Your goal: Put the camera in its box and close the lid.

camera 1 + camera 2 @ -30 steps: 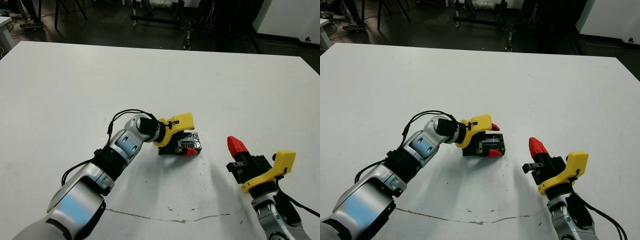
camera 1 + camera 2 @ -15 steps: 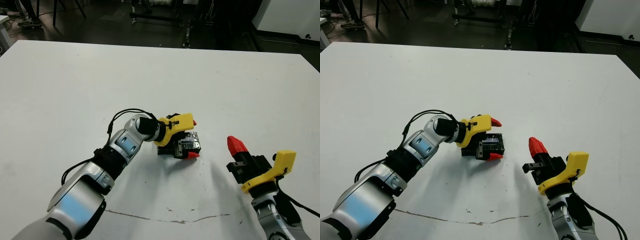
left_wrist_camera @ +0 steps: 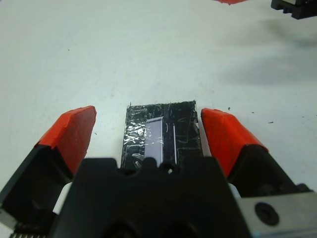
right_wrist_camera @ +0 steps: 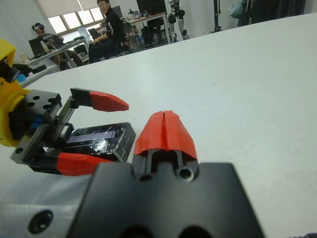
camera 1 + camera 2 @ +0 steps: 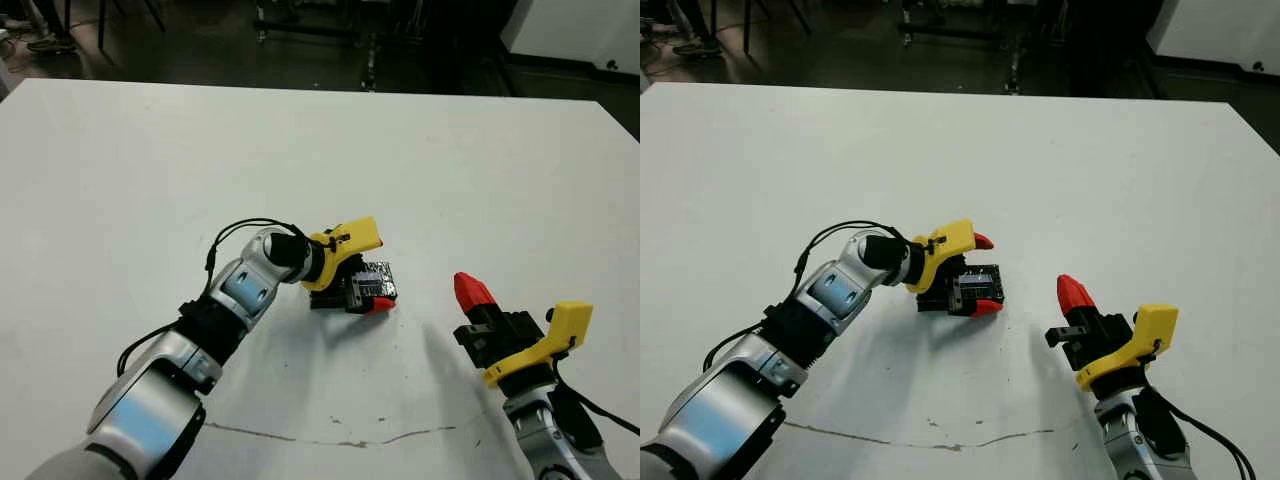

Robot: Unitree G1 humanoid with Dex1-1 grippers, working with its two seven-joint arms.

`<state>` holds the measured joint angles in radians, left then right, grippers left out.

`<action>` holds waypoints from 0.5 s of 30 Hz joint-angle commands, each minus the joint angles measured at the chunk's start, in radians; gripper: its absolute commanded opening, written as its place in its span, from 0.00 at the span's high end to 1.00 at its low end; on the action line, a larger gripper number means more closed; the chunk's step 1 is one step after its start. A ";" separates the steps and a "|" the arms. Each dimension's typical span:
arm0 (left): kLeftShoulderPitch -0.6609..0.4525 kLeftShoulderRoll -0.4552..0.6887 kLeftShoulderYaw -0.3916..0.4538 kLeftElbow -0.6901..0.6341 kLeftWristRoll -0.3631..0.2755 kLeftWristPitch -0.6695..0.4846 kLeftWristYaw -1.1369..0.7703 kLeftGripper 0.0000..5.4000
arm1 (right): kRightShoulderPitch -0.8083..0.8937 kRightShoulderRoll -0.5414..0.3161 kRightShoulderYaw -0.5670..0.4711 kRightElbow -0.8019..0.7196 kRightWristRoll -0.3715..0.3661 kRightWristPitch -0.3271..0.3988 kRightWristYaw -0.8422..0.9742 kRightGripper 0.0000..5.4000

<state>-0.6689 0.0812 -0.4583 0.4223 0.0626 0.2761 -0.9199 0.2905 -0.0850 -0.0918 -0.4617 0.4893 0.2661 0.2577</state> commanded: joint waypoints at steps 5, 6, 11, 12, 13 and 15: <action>0.105 0.096 0.069 -0.027 -0.051 0.164 -0.004 0.00 | 0.008 -0.006 -0.003 -0.009 -0.011 0.005 -0.017 1.00; 0.107 0.106 0.078 -0.037 -0.063 0.167 -0.008 0.00 | 0.009 -0.007 -0.001 -0.009 -0.015 0.002 -0.017 1.00; 0.124 0.159 0.104 -0.090 -0.098 0.186 -0.013 0.00 | 0.011 -0.003 0.005 -0.012 -0.019 0.001 -0.021 1.00; 0.126 0.169 0.103 -0.097 -0.100 0.191 -0.015 0.00 | 0.010 -0.002 0.005 -0.011 -0.018 0.002 -0.022 1.00; 0.127 0.177 0.103 -0.105 -0.104 0.200 -0.017 0.00 | 0.011 -0.001 0.005 -0.011 -0.019 0.003 -0.024 1.00; 0.134 0.189 0.104 -0.118 -0.111 0.208 -0.017 0.00 | 0.011 -0.003 0.007 -0.013 -0.023 0.003 -0.026 1.00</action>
<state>-0.5618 0.2226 -0.3575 0.2810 -0.0749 0.4400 -0.9537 0.2928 -0.0830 -0.0810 -0.4727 0.4737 0.2664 0.2399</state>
